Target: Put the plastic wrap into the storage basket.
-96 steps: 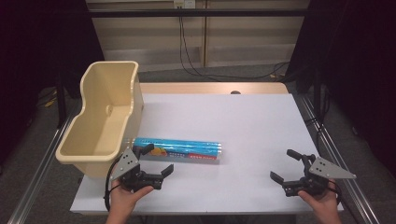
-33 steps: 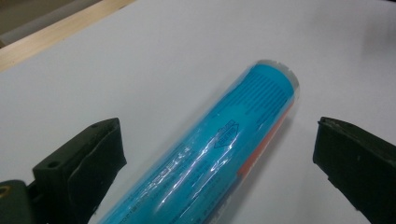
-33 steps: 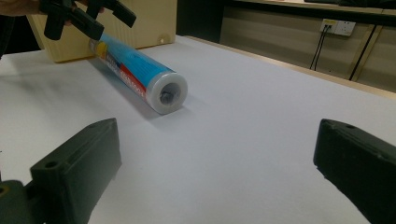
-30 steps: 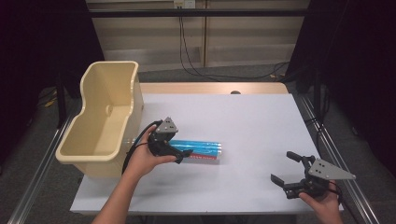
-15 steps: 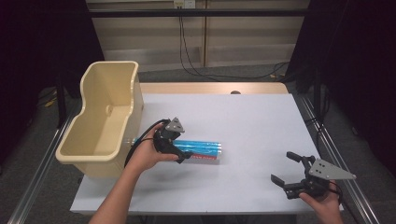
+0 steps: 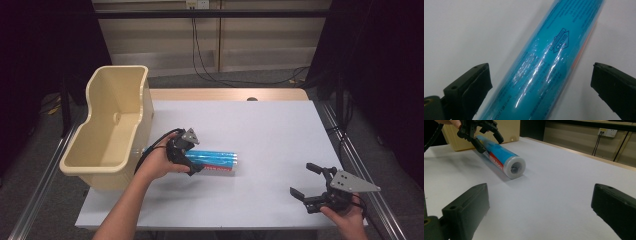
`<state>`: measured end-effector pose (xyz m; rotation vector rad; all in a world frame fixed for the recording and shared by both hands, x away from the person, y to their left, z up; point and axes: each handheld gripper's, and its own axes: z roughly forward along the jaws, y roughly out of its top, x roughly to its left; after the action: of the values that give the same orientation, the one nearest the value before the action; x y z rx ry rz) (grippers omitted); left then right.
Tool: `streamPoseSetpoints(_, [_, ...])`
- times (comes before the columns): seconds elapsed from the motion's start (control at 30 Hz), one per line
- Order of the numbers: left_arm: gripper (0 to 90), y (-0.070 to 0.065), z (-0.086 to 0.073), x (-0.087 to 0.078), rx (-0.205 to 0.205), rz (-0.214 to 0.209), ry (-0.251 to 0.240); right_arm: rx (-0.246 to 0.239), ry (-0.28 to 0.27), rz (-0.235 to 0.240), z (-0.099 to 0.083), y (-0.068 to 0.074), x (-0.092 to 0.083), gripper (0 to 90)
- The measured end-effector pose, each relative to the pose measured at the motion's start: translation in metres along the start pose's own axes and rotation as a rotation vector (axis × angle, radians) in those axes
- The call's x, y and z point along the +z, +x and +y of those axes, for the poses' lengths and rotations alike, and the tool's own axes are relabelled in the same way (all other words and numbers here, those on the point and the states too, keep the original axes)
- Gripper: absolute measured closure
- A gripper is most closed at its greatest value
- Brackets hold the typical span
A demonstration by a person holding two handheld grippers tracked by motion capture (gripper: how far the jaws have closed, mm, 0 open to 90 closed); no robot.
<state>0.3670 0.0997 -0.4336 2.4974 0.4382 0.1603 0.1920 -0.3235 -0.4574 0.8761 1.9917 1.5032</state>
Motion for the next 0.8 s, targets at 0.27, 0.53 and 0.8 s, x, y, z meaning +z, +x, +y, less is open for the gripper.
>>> streamPoseSetpoints(0.27, [2.9,0.004,0.0,0.008,0.021,-0.009,0.035,-0.001,0.003,0.003,0.0,0.0,0.0,1.4])
streamPoseSetpoints(0.53, [4.0,0.006,-0.001,0.017,0.024,-0.023,0.057,0.01,-0.003,0.008,0.0,-0.001,0.0,1.4])
streamPoseSetpoints(0.8, [4.2,0.006,-0.001,0.022,0.042,-0.021,0.059,-0.004,0.004,0.002,0.0,0.0,0.0,1.5])
